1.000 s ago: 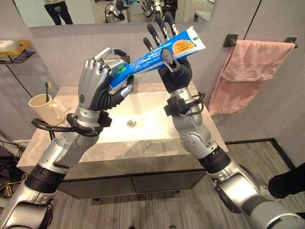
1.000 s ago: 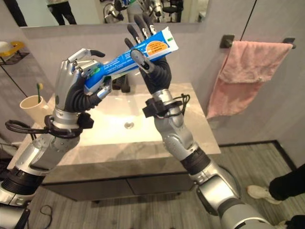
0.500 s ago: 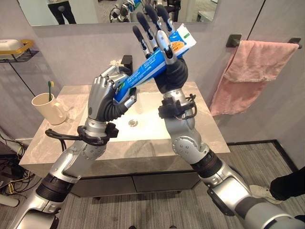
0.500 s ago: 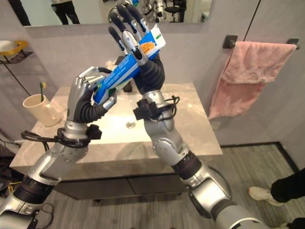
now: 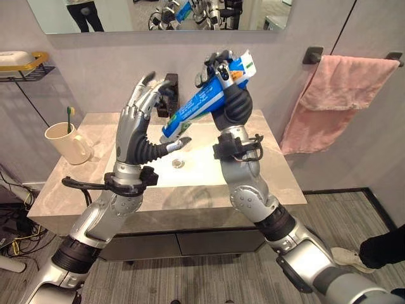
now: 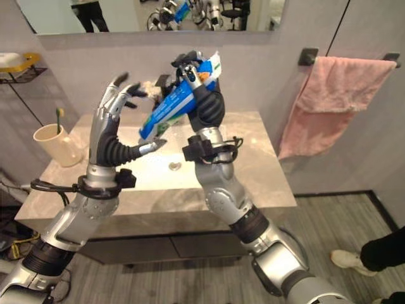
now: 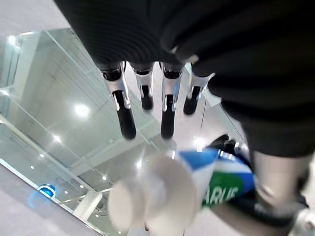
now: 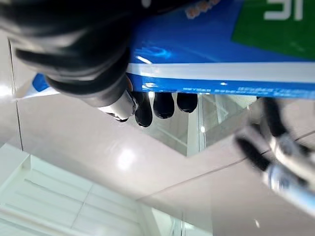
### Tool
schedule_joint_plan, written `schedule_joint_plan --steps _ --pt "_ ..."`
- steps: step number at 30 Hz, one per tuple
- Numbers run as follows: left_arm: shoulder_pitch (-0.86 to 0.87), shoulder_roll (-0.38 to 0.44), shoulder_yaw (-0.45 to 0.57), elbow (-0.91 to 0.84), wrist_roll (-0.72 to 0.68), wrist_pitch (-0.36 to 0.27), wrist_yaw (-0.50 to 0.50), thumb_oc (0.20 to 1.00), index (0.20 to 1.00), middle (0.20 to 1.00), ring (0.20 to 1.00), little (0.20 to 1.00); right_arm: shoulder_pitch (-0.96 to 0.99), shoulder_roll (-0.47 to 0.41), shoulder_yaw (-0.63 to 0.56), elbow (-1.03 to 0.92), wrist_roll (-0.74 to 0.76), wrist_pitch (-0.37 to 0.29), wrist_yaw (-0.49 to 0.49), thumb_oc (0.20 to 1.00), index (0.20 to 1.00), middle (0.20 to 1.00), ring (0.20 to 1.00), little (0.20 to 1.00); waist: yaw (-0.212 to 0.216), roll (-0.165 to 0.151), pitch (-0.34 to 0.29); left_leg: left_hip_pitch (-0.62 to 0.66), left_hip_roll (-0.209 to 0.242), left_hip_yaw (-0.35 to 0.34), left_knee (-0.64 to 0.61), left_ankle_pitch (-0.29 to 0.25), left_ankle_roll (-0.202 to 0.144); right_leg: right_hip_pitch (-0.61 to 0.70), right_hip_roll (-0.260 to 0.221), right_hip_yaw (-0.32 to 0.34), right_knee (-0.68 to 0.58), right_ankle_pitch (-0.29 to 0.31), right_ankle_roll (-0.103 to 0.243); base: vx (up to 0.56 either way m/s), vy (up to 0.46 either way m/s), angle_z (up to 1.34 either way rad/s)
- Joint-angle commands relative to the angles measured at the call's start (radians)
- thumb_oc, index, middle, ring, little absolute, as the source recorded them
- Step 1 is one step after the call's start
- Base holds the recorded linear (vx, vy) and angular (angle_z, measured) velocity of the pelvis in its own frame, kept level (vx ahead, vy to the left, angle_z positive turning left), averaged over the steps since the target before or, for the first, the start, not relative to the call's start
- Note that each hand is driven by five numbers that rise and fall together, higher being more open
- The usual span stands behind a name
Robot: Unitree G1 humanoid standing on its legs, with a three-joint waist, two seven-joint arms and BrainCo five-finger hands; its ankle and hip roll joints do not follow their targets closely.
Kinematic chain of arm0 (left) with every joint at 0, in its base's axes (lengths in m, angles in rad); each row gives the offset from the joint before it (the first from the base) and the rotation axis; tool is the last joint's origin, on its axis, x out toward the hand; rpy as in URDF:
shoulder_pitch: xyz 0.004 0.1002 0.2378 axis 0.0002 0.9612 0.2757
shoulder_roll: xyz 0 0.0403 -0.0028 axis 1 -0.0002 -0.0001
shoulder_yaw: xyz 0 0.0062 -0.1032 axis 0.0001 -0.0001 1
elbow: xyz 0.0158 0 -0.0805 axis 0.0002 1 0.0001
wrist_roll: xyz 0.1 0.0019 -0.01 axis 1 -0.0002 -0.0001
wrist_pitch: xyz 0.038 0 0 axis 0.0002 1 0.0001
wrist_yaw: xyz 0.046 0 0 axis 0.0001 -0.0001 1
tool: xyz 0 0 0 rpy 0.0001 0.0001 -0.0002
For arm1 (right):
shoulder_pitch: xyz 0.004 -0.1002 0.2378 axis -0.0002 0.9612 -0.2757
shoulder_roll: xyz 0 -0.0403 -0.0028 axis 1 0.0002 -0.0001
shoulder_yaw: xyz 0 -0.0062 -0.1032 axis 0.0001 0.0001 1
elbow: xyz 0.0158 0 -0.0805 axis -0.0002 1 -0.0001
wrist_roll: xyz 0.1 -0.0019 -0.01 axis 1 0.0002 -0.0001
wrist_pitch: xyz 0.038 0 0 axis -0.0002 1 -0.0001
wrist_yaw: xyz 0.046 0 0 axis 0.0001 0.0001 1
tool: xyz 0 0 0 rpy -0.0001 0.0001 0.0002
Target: Put brush and paste in cup on sink, flatten towel.
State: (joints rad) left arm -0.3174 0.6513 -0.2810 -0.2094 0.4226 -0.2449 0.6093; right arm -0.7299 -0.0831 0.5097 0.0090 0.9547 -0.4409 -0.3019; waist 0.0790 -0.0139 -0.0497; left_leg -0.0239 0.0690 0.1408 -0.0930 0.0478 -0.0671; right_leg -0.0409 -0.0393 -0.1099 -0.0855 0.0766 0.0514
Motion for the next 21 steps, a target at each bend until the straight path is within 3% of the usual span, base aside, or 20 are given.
schedule_joint_plan --steps 1,4,11,13,14,18,21 --pt "-0.010 0.015 0.017 -0.035 -0.059 -0.024 0.033 1.000 1.000 1.000 1.000 1.000 -0.056 0.058 -0.099 -0.023 -0.071 -0.078 -0.035 0.200 0.200 0.200 0.200 0.200 0.024 -0.056 -0.046 -0.040 0.019 -0.038 0.006 0.006 -0.046 0.002 -0.133 -0.018 -0.002 0.031 0.112 0.00 0.000 0.20" --pt "0.022 0.012 0.024 -0.053 -0.078 -0.029 0.033 1.000 1.000 1.000 1.000 1.000 -0.075 0.070 -0.119 -0.012 -0.098 -0.086 -0.068 0.200 0.200 0.200 0.200 0.200 0.035 -0.058 -0.044 -0.046 0.014 -0.051 0.006 0.009 -0.045 0.008 -0.135 -0.029 -0.002 0.028 0.110 0.00 0.000 0.20" --pt "0.180 0.042 0.053 -0.134 -0.194 -0.096 0.004 1.000 1.000 1.000 1.000 1.000 -0.136 0.025 -0.172 0.017 -0.176 -0.090 -0.136 0.200 0.200 0.200 0.200 0.200 0.110 -0.066 -0.029 -0.075 -0.005 -0.116 0.006 0.025 -0.047 0.034 -0.145 -0.092 -0.002 0.019 0.105 0.00 -0.012 0.32" --pt "0.235 0.058 0.051 -0.143 -0.264 -0.113 -0.034 1.000 1.000 1.000 1.000 1.000 -0.156 0.004 -0.181 0.034 -0.206 -0.080 -0.153 0.200 0.200 0.200 0.200 0.200 0.132 -0.070 -0.024 -0.087 -0.015 -0.146 0.006 0.031 -0.045 0.046 -0.151 -0.121 -0.002 0.015 0.107 -0.01 -0.021 0.64" --pt "0.311 0.089 0.050 -0.133 -0.365 -0.137 -0.104 1.000 1.000 1.000 1.000 1.000 -0.197 -0.031 -0.194 0.073 -0.231 -0.067 -0.164 0.200 0.200 0.200 0.200 0.200 0.174 -0.074 -0.016 -0.102 -0.028 -0.180 0.006 0.039 -0.043 0.059 -0.155 -0.161 -0.002 0.011 0.109 -0.01 -0.017 0.72" --pt "0.386 0.172 0.032 -0.037 -0.477 -0.117 -0.224 1.000 1.000 1.000 1.000 1.000 -0.279 -0.075 -0.197 0.174 -0.259 -0.033 -0.167 0.200 0.200 0.200 0.200 0.200 0.237 -0.085 -0.004 -0.126 -0.048 -0.236 0.006 0.052 -0.039 0.080 -0.158 -0.220 -0.002 0.005 0.112 0.00 -0.022 0.70" --pt "0.421 0.226 0.023 0.017 -0.486 -0.100 -0.281 1.000 1.000 1.000 1.000 1.000 -0.328 -0.089 -0.192 0.225 -0.267 -0.019 -0.157 0.200 0.200 0.200 0.200 0.200 0.265 -0.092 0.008 -0.137 -0.058 -0.268 0.006 0.058 -0.037 0.092 -0.158 -0.252 -0.002 0.001 0.114 0.00 -0.013 0.35"
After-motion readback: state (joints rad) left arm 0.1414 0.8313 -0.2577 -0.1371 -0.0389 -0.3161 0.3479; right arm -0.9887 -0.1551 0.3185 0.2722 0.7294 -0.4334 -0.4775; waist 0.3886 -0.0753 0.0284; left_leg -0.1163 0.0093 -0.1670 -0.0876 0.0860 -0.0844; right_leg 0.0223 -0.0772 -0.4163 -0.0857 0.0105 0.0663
